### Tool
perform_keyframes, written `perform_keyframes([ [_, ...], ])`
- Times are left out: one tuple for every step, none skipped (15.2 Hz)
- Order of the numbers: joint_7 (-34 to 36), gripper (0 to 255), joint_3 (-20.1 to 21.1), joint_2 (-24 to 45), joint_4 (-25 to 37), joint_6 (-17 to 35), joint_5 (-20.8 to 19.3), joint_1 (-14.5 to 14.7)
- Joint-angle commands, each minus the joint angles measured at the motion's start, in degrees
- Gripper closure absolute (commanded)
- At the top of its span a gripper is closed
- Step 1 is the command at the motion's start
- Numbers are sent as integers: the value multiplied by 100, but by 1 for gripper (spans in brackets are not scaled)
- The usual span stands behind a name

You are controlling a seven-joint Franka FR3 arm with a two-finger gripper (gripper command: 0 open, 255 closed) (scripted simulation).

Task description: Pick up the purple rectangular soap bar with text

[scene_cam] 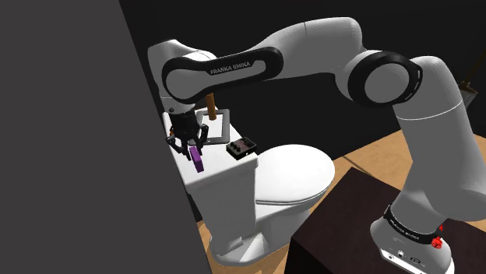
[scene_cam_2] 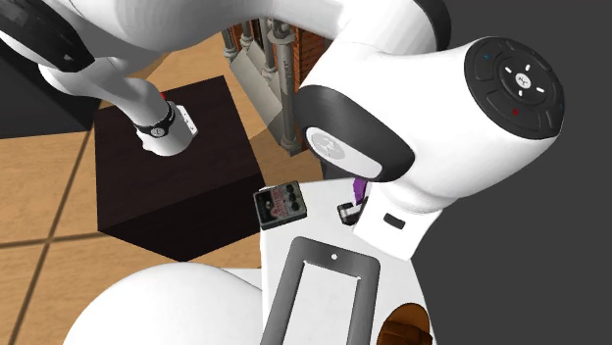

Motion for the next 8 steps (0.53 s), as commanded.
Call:
perform_keyframes([
  [3,255,2,-3,-42,18,3,-2],
  [5,255,2,3,-30,13,2,2],
  [5,255,1,7,-22,9,1,4],
  [6,255,1,9,-19,8,1,5],
  [8,255,2,9,-19,9,0,7],
  [8,255,2,13,-15,7,0,8],
  [8,255,2,12,-13,5,0,8],
  [1,255,-2,35,17,-2,-7,11],
])
